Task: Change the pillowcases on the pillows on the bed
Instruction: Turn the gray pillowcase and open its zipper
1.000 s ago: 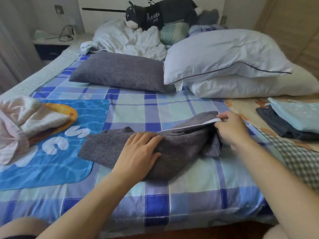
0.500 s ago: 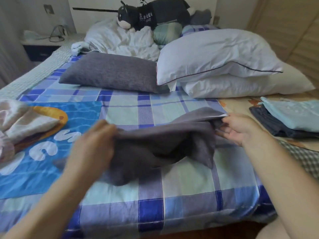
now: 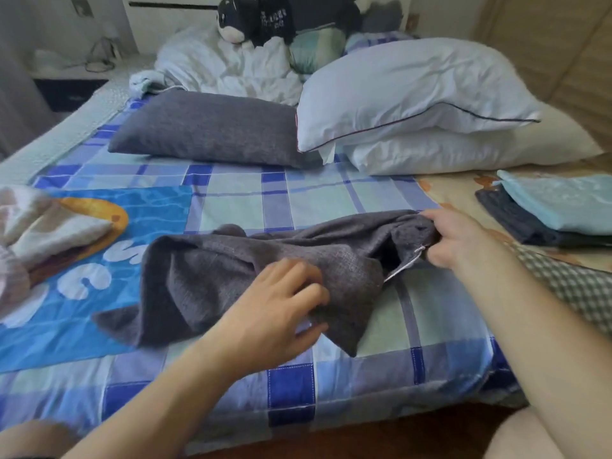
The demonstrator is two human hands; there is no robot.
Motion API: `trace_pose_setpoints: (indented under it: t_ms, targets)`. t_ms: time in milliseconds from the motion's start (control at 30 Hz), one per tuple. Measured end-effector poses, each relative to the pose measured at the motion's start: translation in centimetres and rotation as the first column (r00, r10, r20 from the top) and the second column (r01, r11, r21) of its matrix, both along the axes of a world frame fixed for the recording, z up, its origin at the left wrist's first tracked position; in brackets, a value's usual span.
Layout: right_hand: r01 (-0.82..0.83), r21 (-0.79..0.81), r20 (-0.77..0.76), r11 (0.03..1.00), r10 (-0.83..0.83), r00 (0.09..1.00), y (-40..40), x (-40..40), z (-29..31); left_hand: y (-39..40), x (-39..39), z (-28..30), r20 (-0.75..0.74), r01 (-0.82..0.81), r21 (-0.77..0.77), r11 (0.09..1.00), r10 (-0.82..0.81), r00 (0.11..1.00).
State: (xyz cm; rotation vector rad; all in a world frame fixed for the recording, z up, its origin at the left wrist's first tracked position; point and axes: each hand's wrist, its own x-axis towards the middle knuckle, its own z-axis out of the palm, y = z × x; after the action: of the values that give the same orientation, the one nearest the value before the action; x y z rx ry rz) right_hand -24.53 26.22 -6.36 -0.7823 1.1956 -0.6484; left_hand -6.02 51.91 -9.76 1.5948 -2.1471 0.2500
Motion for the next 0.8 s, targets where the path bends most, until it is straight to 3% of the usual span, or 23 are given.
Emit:
trace_pose_setpoints:
  t_ms: [67,133,267,300,367,400,433,500,533,600,633,700,767,800]
  targets:
    - [0.006,0.007,0.045,1.000,-0.007,0.999,0.5,0.1,-0.2,-0.3,-2.6,-2.1,0.152,0.044,0.091,0.995,-0.057,0.987]
    - [0.016,0.011,0.096,1.000,-0.017,0.995,1.0,0.1,-0.2,-0.9,-4.0,-4.2,0.306,-0.041,0.123,0.992,0.001,0.952]
    - [0.000,-0.008,0.093,1.000,0.001,0.996,1.0,-0.6,-0.2,-2.2,-2.4,-5.8,0.254,-0.123,-0.029,0.992,0.126,0.959]
    - [-0.020,-0.031,0.052,0.999,0.021,0.998,0.8,-0.9,-0.6,-2.3,-2.0,-5.2,0.178,-0.131,-0.037,0.991,0.136,0.975]
    - [-0.052,-0.085,-0.014,0.995,0.051,0.999,0.4,-1.8,-0.9,-2.5,-1.1,-2.3,-0.171,-0.287,0.001,0.958,0.283,0.944]
    - [-0.026,-0.106,-0.016,0.994,0.024,1.000,-0.2,-2.3,-1.0,-2.7,0.2,-0.6,-0.368,-0.441,0.028,0.897,0.419,0.830]
    - [0.022,-0.118,-0.006,0.993,-0.023,1.000,-0.7,-2.8,-1.0,-2.8,2.1,0.6,-0.570,-0.553,0.073,0.830,0.489,0.660]
    - [-0.007,-0.168,-0.051,0.986,-0.002,0.999,-1.1,-3.7,-1.2,-2.4,6.6,1.7,-0.833,-0.587,0.216,0.780,0.461,0.306]
    - [-0.099,-0.197,-0.106,0.975,0.079,0.991,-0.8,-3.9,-1.8,-2.0,8.2,1.5,-0.838,-0.563,0.301,0.769,0.495,0.228]
    - [-0.297,-0.275,-0.336,0.915,0.198,0.921,0.1,-3.6,-3.8,-1.2,8.9,-0.2,-0.737,-0.532,0.448,0.718,0.634,0.234]
    - [-0.351,-0.337,-0.492,0.873,0.155,0.857,0.6,-3.3,-4.8,-1.1,8.6,-1.4,-0.695,-0.525,0.468,0.711,0.663,0.277]
    - [-0.354,-0.564,-0.658,0.746,-0.148,0.738,1.0,-3.0,-5.7,-1.0,7.3,-2.6,-0.716,-0.523,0.438,0.731,0.635,0.289]
    - [-0.328,-0.781,-0.565,0.532,-0.377,0.734,0.9,-3.2,-4.5,-1.2,6.4,-2.3,-0.790,-0.511,0.402,0.760,0.570,0.226]
    - [-0.341,-0.817,-0.532,0.464,-0.381,0.756,1.1,-3.5,-3.4,-1.3,6.2,-2.0,-0.796,-0.533,0.376,0.758,0.559,0.232]
